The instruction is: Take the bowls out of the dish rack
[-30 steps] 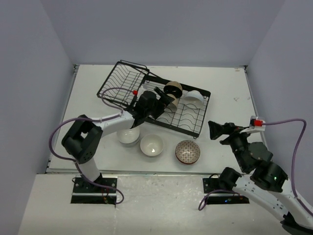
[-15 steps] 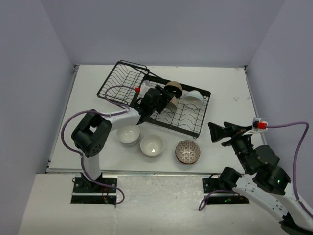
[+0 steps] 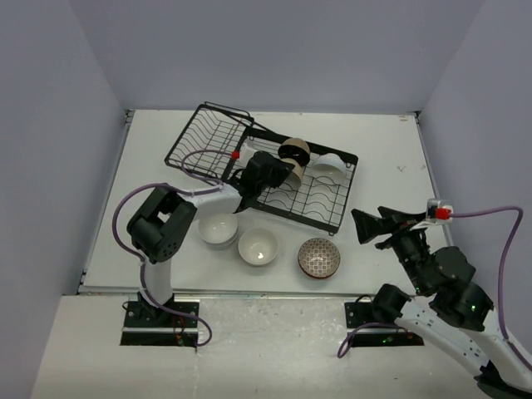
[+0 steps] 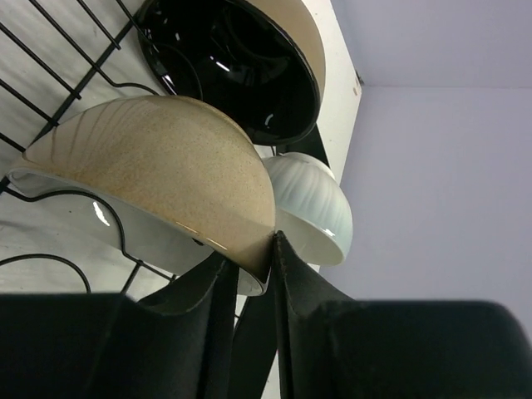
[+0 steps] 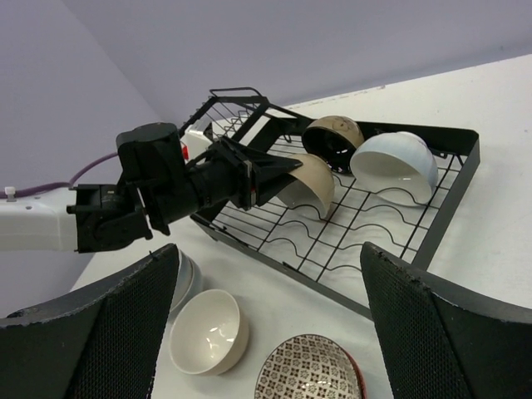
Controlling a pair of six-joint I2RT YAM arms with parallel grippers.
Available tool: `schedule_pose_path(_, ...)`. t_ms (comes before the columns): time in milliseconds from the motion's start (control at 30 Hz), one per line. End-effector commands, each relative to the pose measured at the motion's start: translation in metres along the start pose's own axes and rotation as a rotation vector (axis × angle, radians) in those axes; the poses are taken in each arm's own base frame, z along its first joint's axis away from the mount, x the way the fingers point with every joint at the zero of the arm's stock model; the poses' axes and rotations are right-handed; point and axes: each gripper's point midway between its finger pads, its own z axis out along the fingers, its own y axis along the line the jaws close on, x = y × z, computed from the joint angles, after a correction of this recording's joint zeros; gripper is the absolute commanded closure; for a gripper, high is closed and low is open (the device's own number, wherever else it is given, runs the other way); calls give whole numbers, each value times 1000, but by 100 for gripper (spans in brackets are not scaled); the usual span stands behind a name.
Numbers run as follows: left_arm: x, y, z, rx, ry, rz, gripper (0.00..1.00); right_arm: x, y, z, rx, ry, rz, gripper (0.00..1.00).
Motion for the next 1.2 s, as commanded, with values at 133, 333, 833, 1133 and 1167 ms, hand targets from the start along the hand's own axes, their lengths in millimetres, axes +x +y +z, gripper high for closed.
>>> schedule_pose_path(133, -11, -8, 5, 30, -56, -38, 87, -2, 9, 3, -42, -3, -19, 11)
schedule_pose_path(333, -14, -4, 3, 14, -82, -42, 100, -3, 11, 2, -53, -8, -20, 11)
schedule_pose_path(833, -14, -49, -24, 326, -138, 124, 100, -4, 12, 1, -68, -15, -20, 11)
schedule_pose_path(1133, -13, -76, -39, 464, -144, 223, 100, -1, 15, 2, -85, -8, -28, 13)
schedule_pose_path(1167, -10, -77, -39, 481, -127, 224, 100, -2, 15, 2, -87, -9, -29, 13)
